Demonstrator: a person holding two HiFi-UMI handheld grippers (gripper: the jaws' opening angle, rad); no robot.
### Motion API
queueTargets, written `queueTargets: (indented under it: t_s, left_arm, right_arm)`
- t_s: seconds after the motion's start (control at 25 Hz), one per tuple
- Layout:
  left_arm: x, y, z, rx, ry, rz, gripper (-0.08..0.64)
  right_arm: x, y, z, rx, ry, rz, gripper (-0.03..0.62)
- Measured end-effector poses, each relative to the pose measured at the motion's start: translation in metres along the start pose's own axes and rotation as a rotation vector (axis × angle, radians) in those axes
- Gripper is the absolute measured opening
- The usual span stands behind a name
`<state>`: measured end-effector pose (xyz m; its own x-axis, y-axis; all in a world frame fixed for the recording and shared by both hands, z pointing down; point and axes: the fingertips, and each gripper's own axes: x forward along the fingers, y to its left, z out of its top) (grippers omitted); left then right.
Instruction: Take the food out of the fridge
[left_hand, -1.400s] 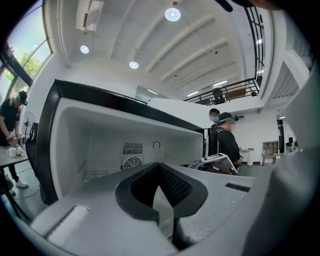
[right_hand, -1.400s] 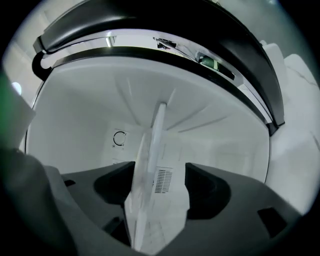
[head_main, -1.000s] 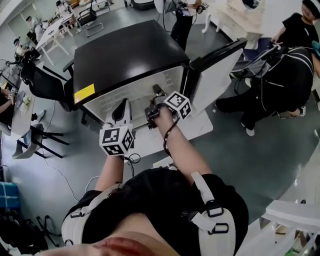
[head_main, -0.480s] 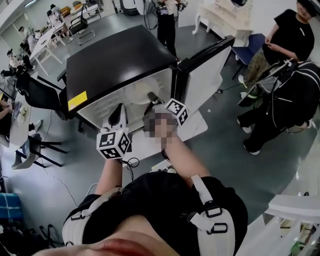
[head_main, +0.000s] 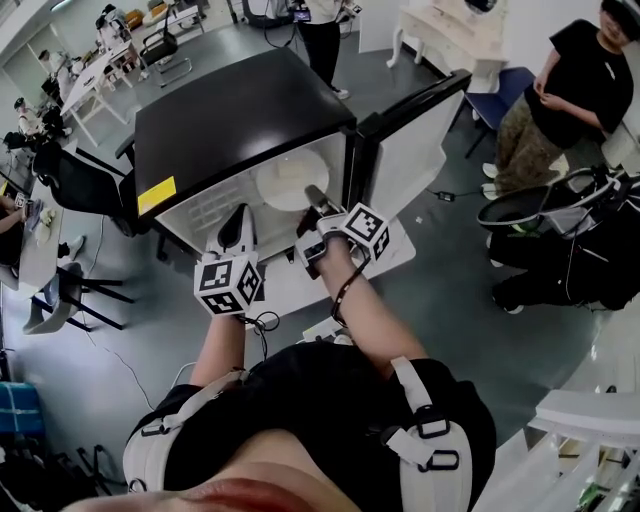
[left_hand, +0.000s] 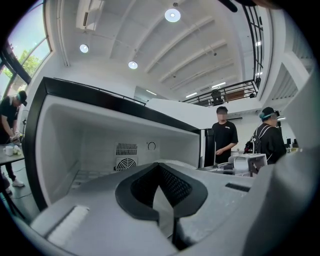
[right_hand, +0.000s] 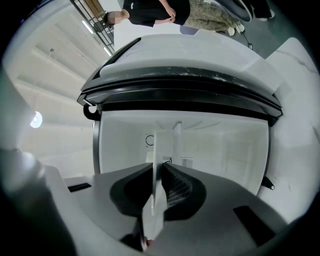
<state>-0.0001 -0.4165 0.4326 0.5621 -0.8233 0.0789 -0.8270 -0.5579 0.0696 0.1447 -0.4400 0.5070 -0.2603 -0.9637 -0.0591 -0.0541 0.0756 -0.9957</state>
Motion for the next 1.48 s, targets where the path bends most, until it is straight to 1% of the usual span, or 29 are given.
queueTargets:
  t_s: [0.16, 0.32, 0.68, 1.2, 1.48]
  left_arm:
    - [-0.007, 0.005, -0.006, -0.009, 0.007, 0.012, 0.002]
    - [-0.013, 0.009, -0.007, -0.028, 0.002, 0.019, 0.002]
    - [-0.03, 0.005, -0.015, -0.034, 0.008, 0.009, 0.002]
    - [-0.044, -0.003, -0.007, -0.022, 0.001, -0.008, 0.002]
    - [-0.049, -0.004, -0.007, -0.021, 0.002, -0.014, 0.003]
  right_arm:
    - [-0.02, 0.012, -0.005, -0.007, 0.016, 0.012, 0.037]
    - [-0.04, 0.018, -0.002, 0.014, 0.006, 0.023, 0.035]
    - [-0.076, 0.019, -0.006, 0.032, -0.028, -0.007, 0.035]
    - [-0.08, 0.031, -0.017, 0.025, -0.032, 0.022, 0.035]
    - [-0.079, 0.03, -0.023, 0.016, -0.02, 0.037, 0.035]
